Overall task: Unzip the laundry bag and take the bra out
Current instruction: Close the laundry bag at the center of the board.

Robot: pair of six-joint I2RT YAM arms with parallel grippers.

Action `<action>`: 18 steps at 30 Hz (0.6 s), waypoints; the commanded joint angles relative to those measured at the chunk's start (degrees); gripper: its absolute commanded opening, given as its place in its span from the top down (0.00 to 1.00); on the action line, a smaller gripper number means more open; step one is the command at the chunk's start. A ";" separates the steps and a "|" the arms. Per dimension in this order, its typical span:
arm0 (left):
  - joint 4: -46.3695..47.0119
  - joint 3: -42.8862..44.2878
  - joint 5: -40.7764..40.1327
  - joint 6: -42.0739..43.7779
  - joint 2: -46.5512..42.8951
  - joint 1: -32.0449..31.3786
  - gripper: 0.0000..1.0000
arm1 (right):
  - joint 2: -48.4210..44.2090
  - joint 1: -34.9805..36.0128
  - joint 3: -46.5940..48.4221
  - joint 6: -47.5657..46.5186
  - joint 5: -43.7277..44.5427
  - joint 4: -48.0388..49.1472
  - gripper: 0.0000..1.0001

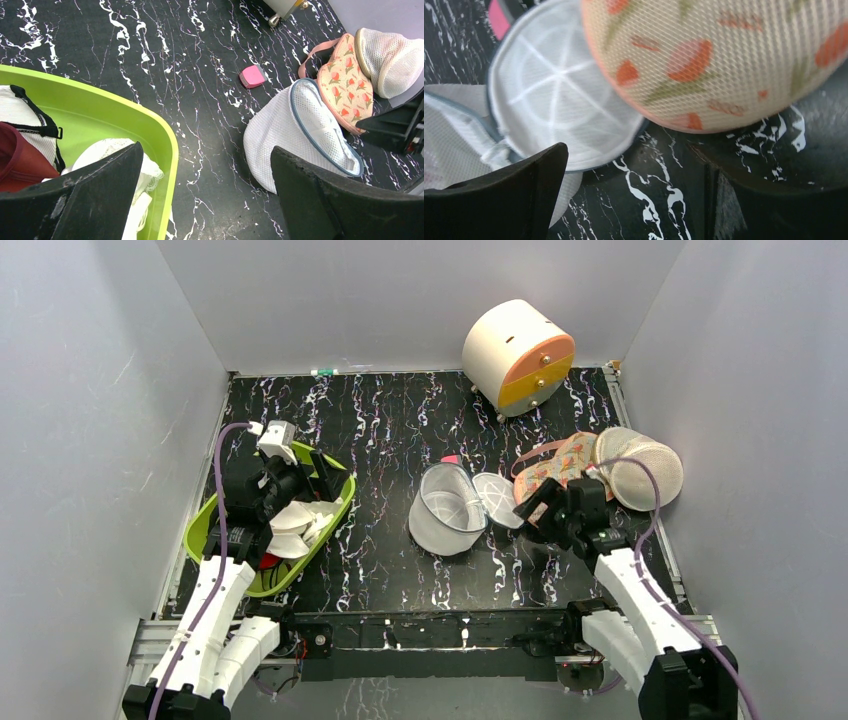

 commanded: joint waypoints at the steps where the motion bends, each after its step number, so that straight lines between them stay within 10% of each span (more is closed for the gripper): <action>1: 0.39 2.15 1.46 0.31 -0.70 -0.14 0.02 | -4.31 -3.35 -8.51 13.82 -9.15 13.81 0.15; 12: 0.78 2.12 2.92 -0.02 0.79 -0.14 0.02 | 6.02 -1.98 -21.35 28.27 -14.94 42.60 0.13; 18: 0.74 2.10 2.47 0.04 1.14 -0.15 0.02 | 8.02 0.78 -23.16 34.33 -8.54 52.09 0.28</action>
